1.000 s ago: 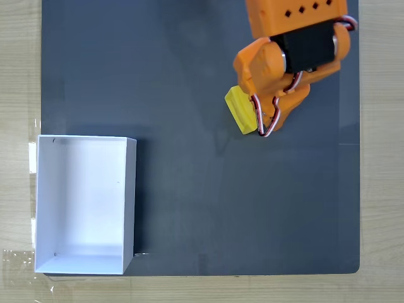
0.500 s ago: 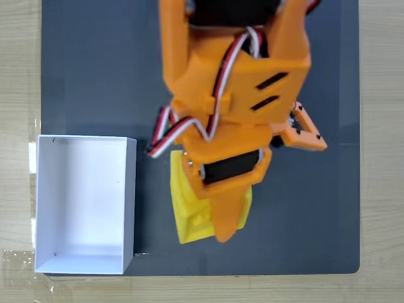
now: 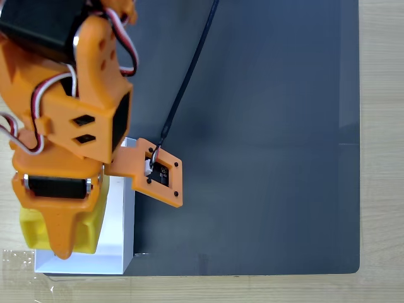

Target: Grasp a yellow block and put it in the box

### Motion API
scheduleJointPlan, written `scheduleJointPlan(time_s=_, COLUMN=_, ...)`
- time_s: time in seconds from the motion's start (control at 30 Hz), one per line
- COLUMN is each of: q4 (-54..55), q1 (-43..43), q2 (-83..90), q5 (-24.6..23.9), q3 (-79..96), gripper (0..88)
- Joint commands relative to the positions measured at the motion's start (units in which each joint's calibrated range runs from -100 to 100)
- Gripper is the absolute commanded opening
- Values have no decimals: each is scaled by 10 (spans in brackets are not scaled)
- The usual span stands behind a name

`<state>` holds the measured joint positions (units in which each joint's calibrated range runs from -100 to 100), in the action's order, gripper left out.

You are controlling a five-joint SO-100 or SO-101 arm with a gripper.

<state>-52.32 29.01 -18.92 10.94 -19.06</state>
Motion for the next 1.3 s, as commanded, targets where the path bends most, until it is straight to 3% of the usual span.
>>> scheduleJointPlan(time_s=0.0, q4=12, q1=13, q2=-10, q5=-1, q3=-39, gripper=233)
scheduleJointPlan(time_s=0.43, q4=13, q1=15, q2=-103, q5=4, q3=-39, gripper=239)
scheduleJointPlan(time_s=0.63, q4=5, q1=16, q2=-101, q5=3, q3=-39, gripper=444)
scheduleJointPlan(time_s=0.77, q4=5, q1=16, q2=-96, q5=5, q3=-40, gripper=527)
scheduleJointPlan(time_s=1.07, q4=2, q1=10, q2=-14, q5=-1, q3=-33, gripper=527)
scheduleJointPlan(time_s=1.27, q4=-92, q1=-28, q2=107, q5=-23, q3=-18, gripper=510)
